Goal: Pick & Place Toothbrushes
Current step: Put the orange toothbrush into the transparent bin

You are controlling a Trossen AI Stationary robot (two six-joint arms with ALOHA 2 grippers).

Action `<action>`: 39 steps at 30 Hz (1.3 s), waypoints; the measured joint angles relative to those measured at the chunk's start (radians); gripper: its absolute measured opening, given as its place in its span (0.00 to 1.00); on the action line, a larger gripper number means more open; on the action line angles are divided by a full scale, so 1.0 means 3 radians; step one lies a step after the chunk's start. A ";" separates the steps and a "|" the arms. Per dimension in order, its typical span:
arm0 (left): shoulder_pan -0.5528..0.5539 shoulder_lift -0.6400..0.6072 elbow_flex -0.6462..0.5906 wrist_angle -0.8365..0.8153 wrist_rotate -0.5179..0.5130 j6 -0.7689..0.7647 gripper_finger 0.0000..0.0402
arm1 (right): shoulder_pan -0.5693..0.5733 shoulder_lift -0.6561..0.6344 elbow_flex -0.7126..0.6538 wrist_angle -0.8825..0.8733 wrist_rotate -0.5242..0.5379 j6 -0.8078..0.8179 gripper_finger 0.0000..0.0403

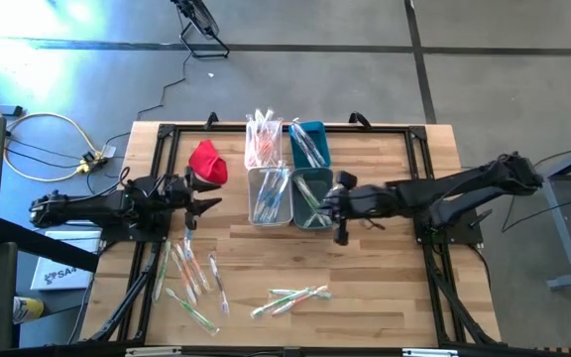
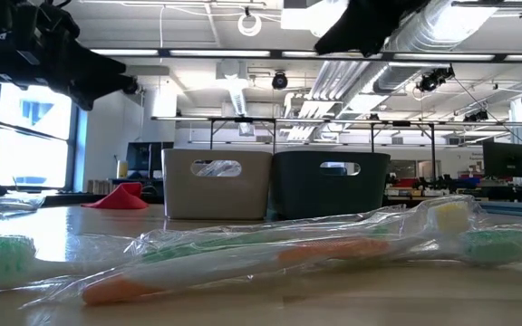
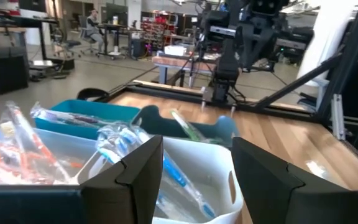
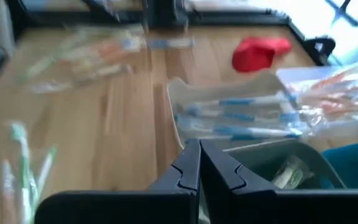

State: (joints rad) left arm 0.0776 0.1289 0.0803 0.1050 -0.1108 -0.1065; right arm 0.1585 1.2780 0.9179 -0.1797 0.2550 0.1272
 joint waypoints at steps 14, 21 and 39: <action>0.0001 -0.0059 0.0001 -0.0128 -0.0023 -0.0010 0.47 | 0.0019 0.1239 0.1463 -0.1056 -0.0528 -0.0052 0.00; 0.0000 -0.0059 0.0001 -0.0176 -0.0022 -0.0149 0.47 | 0.0229 0.1384 0.1728 -0.1275 -0.0580 0.0249 0.00; 0.0001 -0.0059 0.0003 -0.0172 -0.0019 -0.0197 0.47 | 0.0950 0.1384 0.1726 -0.1983 -0.0210 0.1787 0.01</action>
State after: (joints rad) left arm 0.0778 0.1112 0.0811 0.0535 -0.1165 -0.1658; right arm 0.4435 1.6932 1.4357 -0.7747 0.1921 0.6632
